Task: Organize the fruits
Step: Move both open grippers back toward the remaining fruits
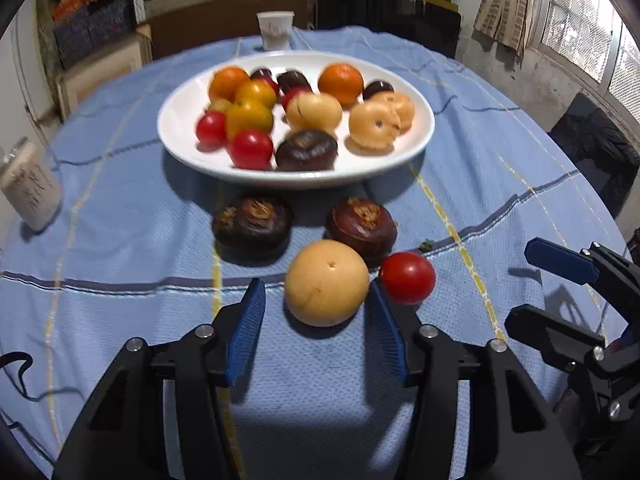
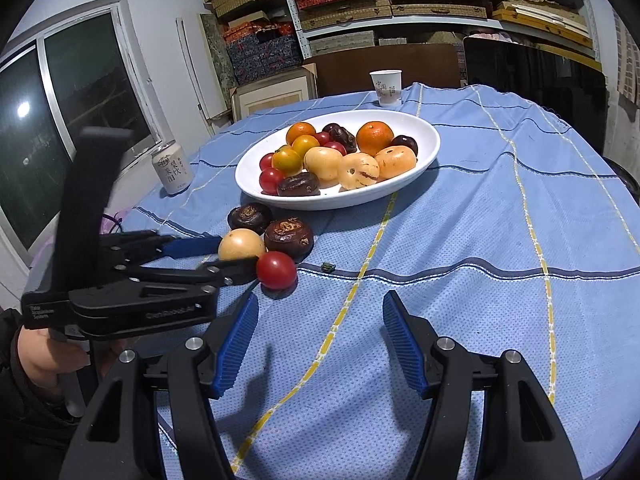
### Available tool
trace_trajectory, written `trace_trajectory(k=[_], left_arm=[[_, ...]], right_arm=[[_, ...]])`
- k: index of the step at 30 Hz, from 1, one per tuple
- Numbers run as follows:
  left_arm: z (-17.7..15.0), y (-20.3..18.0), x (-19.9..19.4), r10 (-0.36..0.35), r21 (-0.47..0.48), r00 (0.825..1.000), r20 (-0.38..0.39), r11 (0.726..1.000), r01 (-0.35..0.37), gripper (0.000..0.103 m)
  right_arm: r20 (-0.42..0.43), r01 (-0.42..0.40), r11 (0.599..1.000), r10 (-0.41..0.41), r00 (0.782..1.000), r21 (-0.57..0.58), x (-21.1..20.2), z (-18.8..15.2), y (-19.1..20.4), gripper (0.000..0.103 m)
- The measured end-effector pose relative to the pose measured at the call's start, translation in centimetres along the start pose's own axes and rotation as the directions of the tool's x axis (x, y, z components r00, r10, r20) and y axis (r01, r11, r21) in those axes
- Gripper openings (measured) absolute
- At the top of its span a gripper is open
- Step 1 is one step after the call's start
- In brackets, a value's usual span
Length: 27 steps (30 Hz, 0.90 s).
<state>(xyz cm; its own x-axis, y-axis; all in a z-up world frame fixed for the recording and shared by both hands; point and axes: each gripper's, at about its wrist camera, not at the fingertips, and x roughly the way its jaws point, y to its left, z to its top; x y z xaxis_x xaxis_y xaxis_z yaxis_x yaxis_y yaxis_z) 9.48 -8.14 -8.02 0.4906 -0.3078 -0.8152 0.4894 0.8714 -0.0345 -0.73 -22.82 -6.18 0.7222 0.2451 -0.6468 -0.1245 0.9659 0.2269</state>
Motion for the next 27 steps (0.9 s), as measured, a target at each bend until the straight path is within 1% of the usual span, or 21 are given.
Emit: trace_trajectory(k=[1, 3, 5, 6, 7, 9, 10, 12, 14, 16, 19, 21, 23, 25, 27], left_arm=[[0.1, 0.0, -0.2, -0.003, -0.005, 1.000, 0.014, 1.000, 0.003, 0.054], [0.2, 0.3, -0.4, 0.004, -0.024, 0.999, 0.037, 1.000, -0.003, 0.054], [0.1, 0.6, -0.9, -0.003, -0.037, 0.997, 0.072, 0.999, 0.006, 0.053], [0.1, 0.7, -1.2, -0.002, -0.037, 0.996, 0.090, 0.999, 0.006, 0.048], [0.0, 0.7, -1.6, 0.000, -0.034, 0.994, 0.113, 0.999, 0.004, 0.039], [-0.3, 1.0, -2.6, 0.004, -0.041, 0.988, 0.157, 0.999, 0.003, 0.039], [-0.5, 1.4, -3.2, -0.009, -0.054, 0.983, 0.186, 0.998, 0.020, 0.034], [-1.1, 2.4, -4.6, -0.014, -0.080, 0.968, 0.249, 0.996, 0.035, 0.034], [-1.5, 3.2, -5.4, -0.010, -0.098, 0.960, 0.279, 0.994, 0.039, 0.034], [-1.6, 3.7, -5.5, -0.022, -0.106, 0.961, 0.276, 0.993, 0.053, 0.034], [-1.3, 3.9, -4.5, -0.052, -0.111, 0.974, 0.222, 0.991, 0.079, 0.034], [-1.2, 3.8, -4.3, -0.071, -0.102, 0.975, 0.212, 0.990, 0.094, 0.033], [-1.2, 3.1, -4.2, -0.073, -0.066, 0.976, 0.204, 0.994, 0.089, 0.036], [-1.0, 2.5, -3.9, -0.044, -0.047, 0.980, 0.192, 0.997, 0.054, 0.055], [-0.8, 2.4, -3.6, -0.028, -0.053, 0.983, 0.182, 0.998, 0.038, 0.063]], right_arm=[[0.000, -0.001, 1.000, 0.001, 1.000, 0.000, 0.0, 0.0, 0.0, 0.065], [0.000, 0.001, 1.000, -0.001, 1.000, 0.001, 0.0, 0.0, 0.0, 0.065], [-0.001, 0.002, 1.000, -0.002, 1.000, 0.003, 0.0, 0.0, 0.0, 0.065], [-0.001, 0.002, 1.000, -0.002, 1.000, 0.002, 0.1, 0.0, 0.0, 0.065], [-0.002, 0.002, 1.000, -0.002, 1.000, 0.002, 0.0, 0.0, 0.0, 0.065], [-0.003, 0.006, 1.000, -0.006, 1.000, 0.002, 0.1, 0.0, 0.0, 0.065], [-0.003, 0.008, 1.000, -0.008, 1.000, 0.002, 0.1, 0.1, 0.0, 0.065], [-0.005, 0.010, 1.000, -0.010, 1.000, 0.001, 0.2, 0.1, 0.1, 0.065], [-0.017, 0.016, 1.000, -0.016, 1.000, -0.006, 0.4, 0.0, 0.2, 0.065], [-0.034, 0.031, 0.999, -0.032, 0.999, -0.027, 0.8, 0.0, 0.6, 0.065], [-0.056, 0.049, 0.996, -0.053, 0.997, -0.080, 1.3, 0.0, 1.6, 0.065], [-0.067, 0.055, 0.995, -0.061, 0.996, -0.088, 1.5, -0.1, 1.7, 0.065], [-0.071, 0.055, 0.996, -0.061, 0.996, -0.077, 1.6, -0.1, 1.5, 0.065], [-0.074, 0.055, 0.996, -0.060, 0.995, -0.066, 1.6, -0.1, 1.3, 0.065], [-0.076, 0.055, 0.996, -0.060, 0.995, -0.066, 1.6, -0.1, 1.3, 0.065]])
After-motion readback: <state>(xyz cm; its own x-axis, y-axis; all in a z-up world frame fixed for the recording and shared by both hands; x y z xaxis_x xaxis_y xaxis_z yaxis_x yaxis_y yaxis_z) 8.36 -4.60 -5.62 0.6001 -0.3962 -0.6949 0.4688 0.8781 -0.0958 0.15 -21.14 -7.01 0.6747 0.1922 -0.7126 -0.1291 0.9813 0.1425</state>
